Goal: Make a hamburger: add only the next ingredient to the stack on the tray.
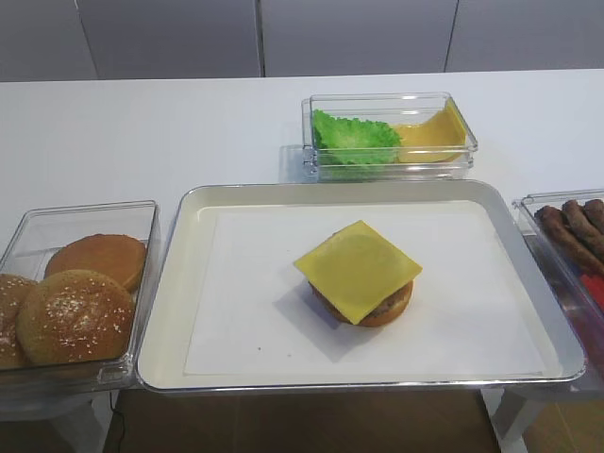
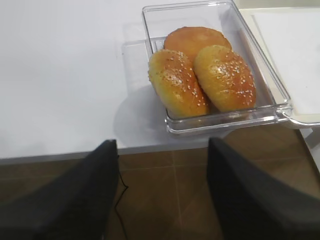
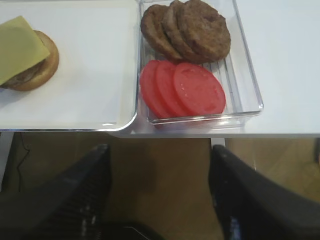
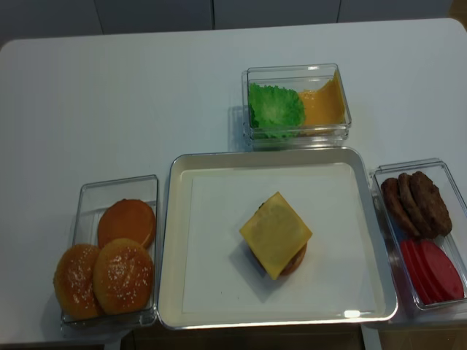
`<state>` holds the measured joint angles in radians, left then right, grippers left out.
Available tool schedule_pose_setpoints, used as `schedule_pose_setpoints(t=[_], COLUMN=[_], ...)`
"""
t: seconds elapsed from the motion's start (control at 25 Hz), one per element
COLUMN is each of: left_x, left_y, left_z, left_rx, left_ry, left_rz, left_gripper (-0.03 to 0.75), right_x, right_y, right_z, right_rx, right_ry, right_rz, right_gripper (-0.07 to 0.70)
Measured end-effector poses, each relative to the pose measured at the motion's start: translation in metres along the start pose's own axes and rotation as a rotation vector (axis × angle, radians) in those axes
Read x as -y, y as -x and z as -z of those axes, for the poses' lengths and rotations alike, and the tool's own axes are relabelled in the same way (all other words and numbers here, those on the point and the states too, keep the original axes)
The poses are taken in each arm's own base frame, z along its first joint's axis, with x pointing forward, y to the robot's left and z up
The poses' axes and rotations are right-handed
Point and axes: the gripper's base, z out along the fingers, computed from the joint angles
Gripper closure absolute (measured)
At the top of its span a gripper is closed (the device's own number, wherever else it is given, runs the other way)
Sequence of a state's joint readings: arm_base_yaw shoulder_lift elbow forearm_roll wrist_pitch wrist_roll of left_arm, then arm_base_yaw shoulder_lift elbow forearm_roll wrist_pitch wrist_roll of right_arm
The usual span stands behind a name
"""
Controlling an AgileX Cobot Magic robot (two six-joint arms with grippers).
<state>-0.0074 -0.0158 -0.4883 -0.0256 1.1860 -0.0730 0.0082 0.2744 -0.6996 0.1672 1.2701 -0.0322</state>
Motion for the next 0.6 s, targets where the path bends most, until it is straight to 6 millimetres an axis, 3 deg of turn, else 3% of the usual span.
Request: schedule_pose_setpoints(t=[0.6], left_x=[0.0], left_y=[0.0], left_z=[0.0], left_rx=[0.0], left_ry=[0.0], left_rz=[0.0], left_gripper=[0.293], right_x=[-0.001], right_y=[-0.052], right_z=[0.008], right_rx=[0.166], right_ry=[0.008], right_rz=[0.063], right_gripper=[0.171])
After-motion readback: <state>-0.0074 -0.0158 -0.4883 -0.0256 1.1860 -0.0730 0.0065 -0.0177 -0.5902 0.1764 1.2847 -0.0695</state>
